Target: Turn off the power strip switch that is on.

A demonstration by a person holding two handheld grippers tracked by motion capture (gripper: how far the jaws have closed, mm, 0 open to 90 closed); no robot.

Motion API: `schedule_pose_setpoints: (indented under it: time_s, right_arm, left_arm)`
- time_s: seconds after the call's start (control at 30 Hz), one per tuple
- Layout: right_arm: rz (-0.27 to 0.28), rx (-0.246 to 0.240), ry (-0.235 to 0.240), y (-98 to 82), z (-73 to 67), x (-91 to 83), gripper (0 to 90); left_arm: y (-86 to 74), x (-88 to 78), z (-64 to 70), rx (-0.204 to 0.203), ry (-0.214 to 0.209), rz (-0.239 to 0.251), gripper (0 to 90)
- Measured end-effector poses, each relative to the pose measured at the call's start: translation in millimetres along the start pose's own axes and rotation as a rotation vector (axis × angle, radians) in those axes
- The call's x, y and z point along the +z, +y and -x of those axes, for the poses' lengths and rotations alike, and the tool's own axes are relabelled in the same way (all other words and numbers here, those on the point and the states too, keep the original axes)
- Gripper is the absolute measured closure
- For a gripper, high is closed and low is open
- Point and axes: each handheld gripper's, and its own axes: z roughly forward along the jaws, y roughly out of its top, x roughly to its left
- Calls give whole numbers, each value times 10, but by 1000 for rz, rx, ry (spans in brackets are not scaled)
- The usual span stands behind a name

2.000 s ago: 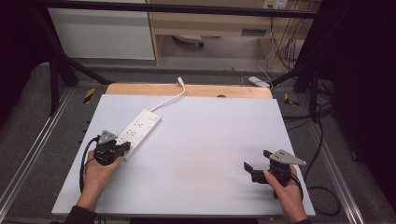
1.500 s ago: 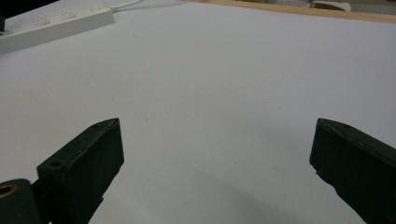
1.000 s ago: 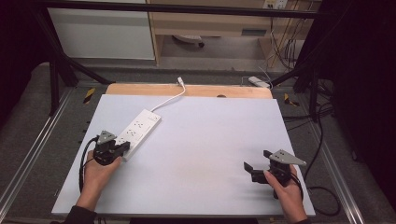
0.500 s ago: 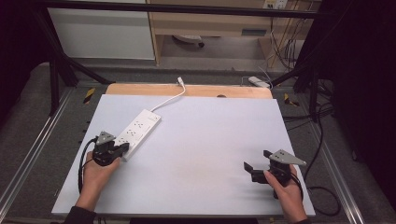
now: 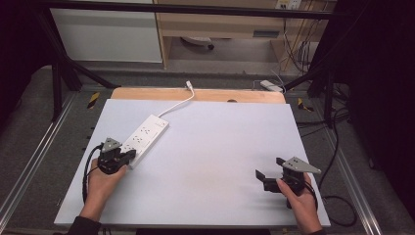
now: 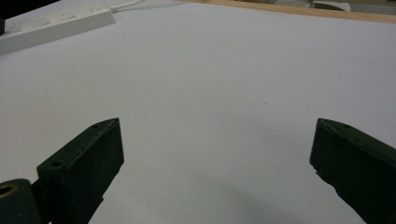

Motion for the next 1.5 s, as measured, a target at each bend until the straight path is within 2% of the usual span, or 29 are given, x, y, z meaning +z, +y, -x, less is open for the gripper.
schedule_pose_setpoints:
  time_s: [0.17,0.3,0.87,1.1,1.33,1.5]
  right_arm:
    - [0,0,0,0,0,0,33]
    - [-1,-1,0,1,0,-1,33]
    - [-1,0,0,0,1,-1,33]
    - [-1,0,0,0,1,-2,33]
    - [-1,-1,0,0,0,-1,33]
    - [-2,0,0,0,0,-1,33]
  left_arm:
    - [2,2,4,3,1,1,900]
    - [15,-9,12,8,-3,24,900]
    - [20,-8,30,20,-10,35,900]
    - [33,-35,46,22,-5,88,899]
    - [48,-45,72,23,7,130,778]
    - [50,-39,86,23,5,139,714]
